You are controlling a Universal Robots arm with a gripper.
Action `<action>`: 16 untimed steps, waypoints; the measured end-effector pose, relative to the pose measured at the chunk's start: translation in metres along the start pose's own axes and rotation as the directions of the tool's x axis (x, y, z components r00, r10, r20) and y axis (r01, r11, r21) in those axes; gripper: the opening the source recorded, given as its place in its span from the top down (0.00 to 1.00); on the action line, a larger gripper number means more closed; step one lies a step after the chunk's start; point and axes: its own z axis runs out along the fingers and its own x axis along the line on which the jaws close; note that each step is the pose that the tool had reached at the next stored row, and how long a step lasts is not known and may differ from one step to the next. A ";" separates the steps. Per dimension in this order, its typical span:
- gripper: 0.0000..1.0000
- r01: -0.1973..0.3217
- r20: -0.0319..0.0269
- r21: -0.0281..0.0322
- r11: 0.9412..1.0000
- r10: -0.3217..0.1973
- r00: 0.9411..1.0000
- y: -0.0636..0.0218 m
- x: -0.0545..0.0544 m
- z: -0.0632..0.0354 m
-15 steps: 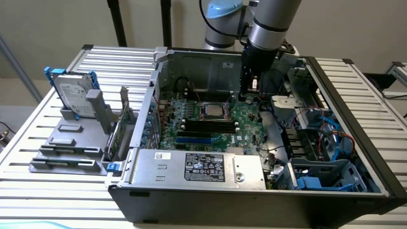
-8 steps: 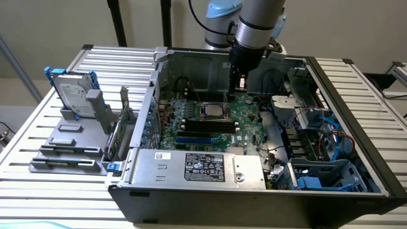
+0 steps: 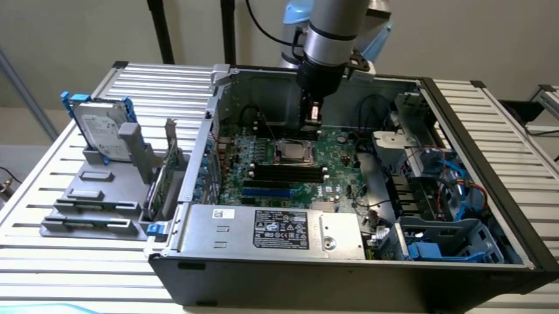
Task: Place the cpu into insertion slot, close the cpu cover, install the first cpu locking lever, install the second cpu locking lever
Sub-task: 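Close the cpu cover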
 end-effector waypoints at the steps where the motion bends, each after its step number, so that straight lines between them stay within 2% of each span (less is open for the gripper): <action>1: 0.89 0.000 -0.001 0.002 1.000 0.000 1.000 -0.0023 0.000 0.0004; 9: 0.89 0.002 -0.001 0.030 1.000 -0.002 1.000 -0.0205 -0.001 0.0043; 16: 0.89 0.016 0.001 0.042 0.999 -0.017 1.000 -0.0265 -0.005 0.0124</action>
